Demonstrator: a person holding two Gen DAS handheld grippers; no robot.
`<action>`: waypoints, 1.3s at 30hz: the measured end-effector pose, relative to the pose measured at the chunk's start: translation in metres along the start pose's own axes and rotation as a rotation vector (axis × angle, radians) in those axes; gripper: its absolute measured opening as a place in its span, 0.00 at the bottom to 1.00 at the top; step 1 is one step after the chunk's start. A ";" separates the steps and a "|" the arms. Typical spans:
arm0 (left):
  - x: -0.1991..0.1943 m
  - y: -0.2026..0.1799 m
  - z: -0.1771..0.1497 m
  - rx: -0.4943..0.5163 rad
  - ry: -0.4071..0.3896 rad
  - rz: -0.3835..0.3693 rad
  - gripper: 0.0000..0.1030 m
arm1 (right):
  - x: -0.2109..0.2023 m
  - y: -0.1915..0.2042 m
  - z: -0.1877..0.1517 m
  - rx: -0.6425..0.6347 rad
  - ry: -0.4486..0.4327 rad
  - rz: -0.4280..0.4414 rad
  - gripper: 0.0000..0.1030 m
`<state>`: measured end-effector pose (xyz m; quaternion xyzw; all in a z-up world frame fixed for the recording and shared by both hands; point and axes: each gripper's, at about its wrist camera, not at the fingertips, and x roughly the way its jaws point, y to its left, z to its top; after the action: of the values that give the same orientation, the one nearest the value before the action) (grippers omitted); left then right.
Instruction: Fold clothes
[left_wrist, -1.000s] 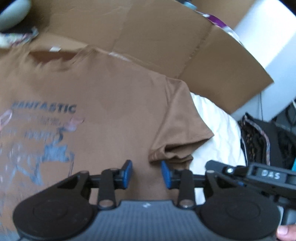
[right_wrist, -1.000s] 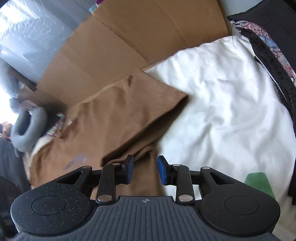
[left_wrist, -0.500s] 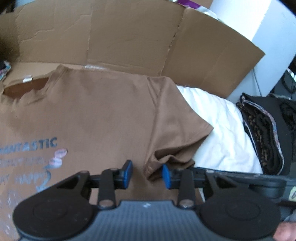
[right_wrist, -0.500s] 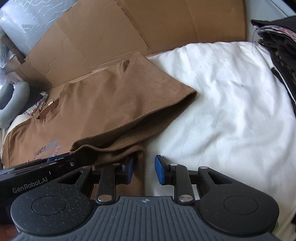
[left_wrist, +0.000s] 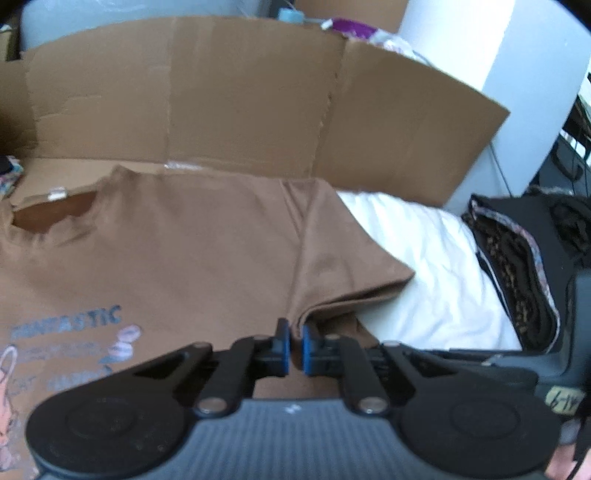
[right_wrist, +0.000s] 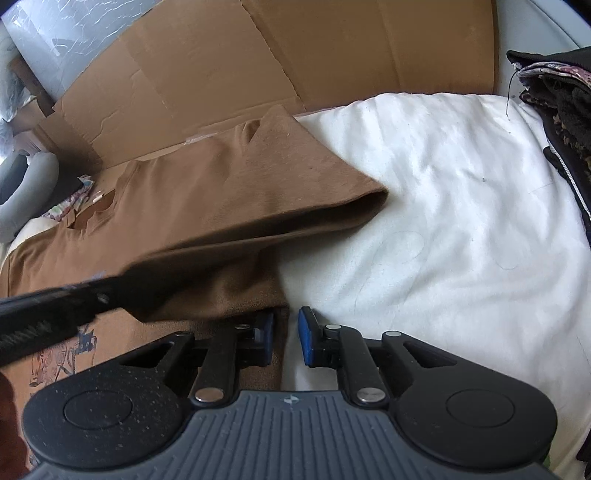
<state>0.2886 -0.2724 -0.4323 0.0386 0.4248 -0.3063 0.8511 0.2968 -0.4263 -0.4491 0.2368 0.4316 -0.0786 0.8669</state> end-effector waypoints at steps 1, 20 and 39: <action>-0.003 0.001 0.000 -0.007 -0.006 0.007 0.07 | 0.000 0.000 0.000 0.002 -0.002 -0.002 0.18; -0.002 0.033 -0.048 -0.162 0.111 0.066 0.09 | 0.000 -0.001 -0.002 0.010 -0.010 0.005 0.18; -0.001 0.001 0.005 -0.078 0.041 -0.018 0.15 | -0.043 -0.032 -0.020 0.107 -0.009 0.036 0.21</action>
<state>0.2922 -0.2733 -0.4289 0.0077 0.4542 -0.2960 0.8402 0.2450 -0.4477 -0.4368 0.2901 0.4184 -0.0871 0.8563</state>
